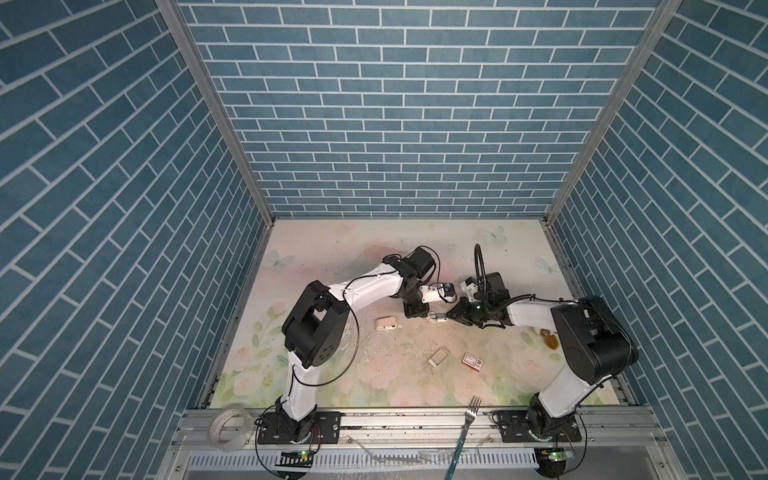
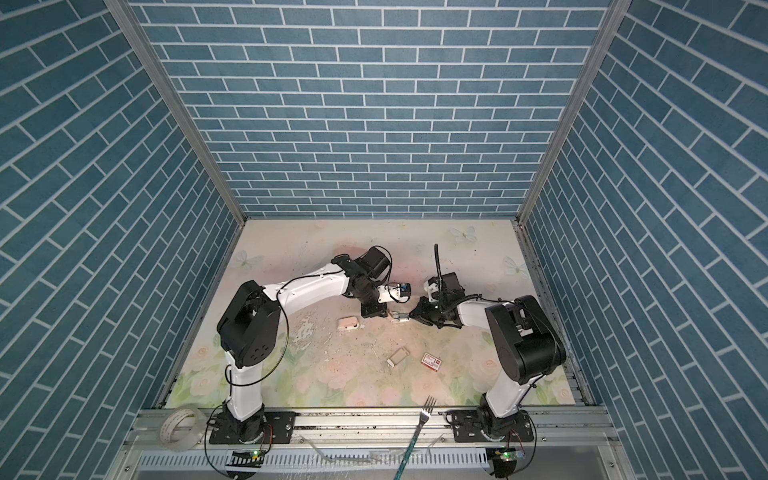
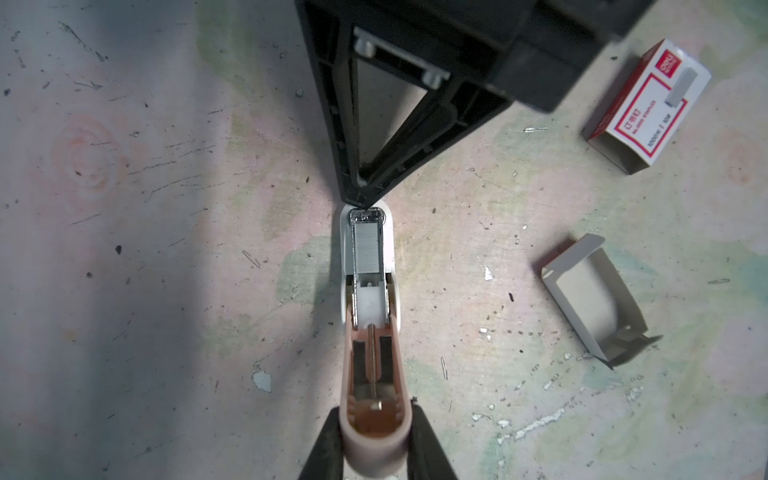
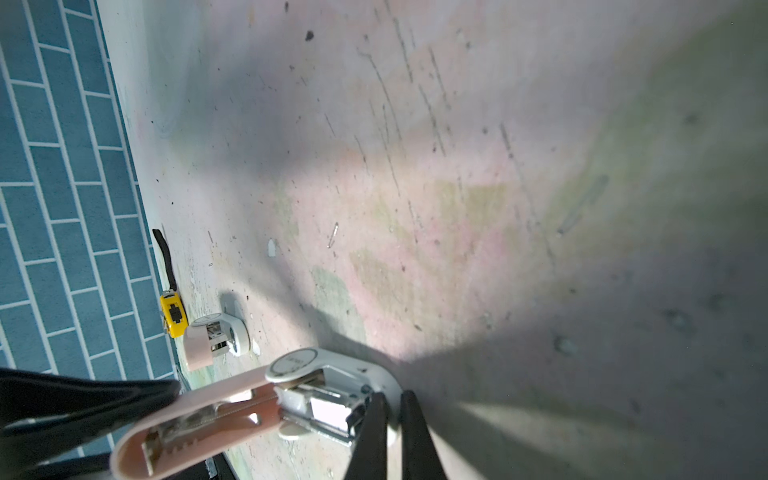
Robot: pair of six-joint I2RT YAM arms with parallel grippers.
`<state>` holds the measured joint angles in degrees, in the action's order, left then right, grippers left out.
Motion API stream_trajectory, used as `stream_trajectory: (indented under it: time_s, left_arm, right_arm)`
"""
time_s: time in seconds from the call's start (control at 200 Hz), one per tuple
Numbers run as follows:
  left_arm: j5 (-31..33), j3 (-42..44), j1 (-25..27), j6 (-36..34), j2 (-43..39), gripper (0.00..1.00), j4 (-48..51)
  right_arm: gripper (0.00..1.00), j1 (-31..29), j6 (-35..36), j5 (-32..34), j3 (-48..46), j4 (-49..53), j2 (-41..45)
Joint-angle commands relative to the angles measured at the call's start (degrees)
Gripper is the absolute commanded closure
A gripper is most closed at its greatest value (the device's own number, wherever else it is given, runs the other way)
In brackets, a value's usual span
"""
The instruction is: Load the staples into the stapler
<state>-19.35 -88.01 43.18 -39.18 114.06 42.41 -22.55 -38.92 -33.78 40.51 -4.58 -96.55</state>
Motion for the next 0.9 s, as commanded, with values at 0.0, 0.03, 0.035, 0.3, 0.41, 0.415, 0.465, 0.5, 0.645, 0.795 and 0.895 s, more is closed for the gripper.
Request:
stream_trajectory:
  time_s: [0.0,0.03,0.035,0.3,0.41,0.415,0.465,0.5,0.645,0.795,0.895]
  left_arm:
    - [-1.39,-1.45,1.11,0.24,2.02,0.81,0.94]
    - [-1.36,-1.62,1.22,0.24,2.13,0.81,1.0]
    - [-1.37,-1.63,1.21,0.24,2.17,0.81,1.0]
    - [-1.04,-3.54,2.17,0.16,3.65,0.81,1.58]
    - [-0.78,-4.33,2.51,-0.04,4.48,0.81,1.88]
    - [-0.73,-4.35,2.52,-0.03,4.53,0.81,1.88]
    - [-0.68,-4.66,2.61,-0.02,4.92,0.81,2.06]
    - [-0.55,-4.8,2.7,-0.07,5.09,0.81,2.16]
    - [-0.25,-5.22,3.03,-0.1,5.73,0.81,2.21]
    - [0.08,-5.66,3.23,-0.05,6.21,0.81,2.39]
    - [0.2,-5.92,3.32,-0.11,6.57,0.81,2.49]
  right_arm:
    - [0.9,-0.48,1.39,0.29,0.01,2.03,-1.89]
    - [0.9,-0.48,1.42,0.29,-0.01,2.0,-1.88]
    - [0.9,-0.48,1.45,0.29,-0.05,2.01,-1.84]
    - [0.91,-0.48,1.06,0.8,-0.86,1.41,-1.28]
    - [0.91,-0.48,0.86,1.21,-1.31,1.15,-0.93]
    - [0.91,-0.48,0.86,1.28,-1.36,1.15,-0.92]
    - [0.9,-0.48,0.77,1.3,-1.4,1.14,-0.87]
    - [0.91,-0.48,0.77,1.41,-1.36,1.11,-0.83]
    - [0.91,-0.49,0.34,2.09,-1.74,0.71,-0.4]
    - [0.9,-0.44,-0.49,2.58,-2.29,-0.4,0.13]
    - [0.9,-0.37,-1.05,2.73,-2.76,-1.29,0.49]
